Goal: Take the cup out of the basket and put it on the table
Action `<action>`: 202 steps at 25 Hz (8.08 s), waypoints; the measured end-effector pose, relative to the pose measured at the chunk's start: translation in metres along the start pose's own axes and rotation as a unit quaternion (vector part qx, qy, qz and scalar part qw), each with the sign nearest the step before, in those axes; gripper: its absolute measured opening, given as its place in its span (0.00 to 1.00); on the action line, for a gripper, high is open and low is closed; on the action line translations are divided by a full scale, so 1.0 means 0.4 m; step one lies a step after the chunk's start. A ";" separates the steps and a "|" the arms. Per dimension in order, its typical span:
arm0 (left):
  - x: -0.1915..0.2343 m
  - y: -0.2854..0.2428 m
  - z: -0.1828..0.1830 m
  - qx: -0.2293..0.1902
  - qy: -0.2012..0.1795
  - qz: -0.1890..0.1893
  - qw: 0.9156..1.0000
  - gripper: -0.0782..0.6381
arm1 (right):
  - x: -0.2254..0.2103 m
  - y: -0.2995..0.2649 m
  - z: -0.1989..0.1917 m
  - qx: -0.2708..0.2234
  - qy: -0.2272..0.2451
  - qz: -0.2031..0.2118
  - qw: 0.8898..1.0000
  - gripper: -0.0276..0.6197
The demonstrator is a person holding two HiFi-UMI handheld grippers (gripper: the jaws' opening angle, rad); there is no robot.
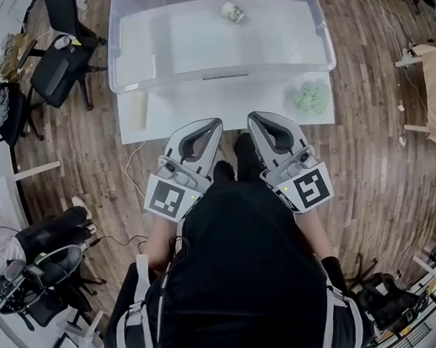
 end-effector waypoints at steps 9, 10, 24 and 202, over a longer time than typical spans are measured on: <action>0.066 -0.103 0.026 -0.019 0.003 0.035 0.999 0.13 | -0.127 -0.049 0.015 -0.009 0.004 0.024 1.000 0.07; 0.071 -0.121 0.032 -0.020 0.003 0.036 0.999 0.13 | -0.149 -0.054 0.021 -0.011 0.004 0.026 1.000 0.07; 0.058 -0.392 0.034 -0.005 0.025 0.052 0.998 0.13 | -0.424 -0.030 0.027 -0.021 -0.016 0.048 0.999 0.07; 0.268 -0.457 0.057 0.001 -0.001 0.036 0.999 0.13 | -0.723 -0.429 -0.063 0.117 0.001 0.040 0.992 0.43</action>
Point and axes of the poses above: the fingertips, and each gripper's own axes: y backward along the fingers, x to its left, z out of its top, the point moved 2 cm from there along y, backward along the fingers, and after that the axes turned 10 degrees about z, right-handed, at the moved point
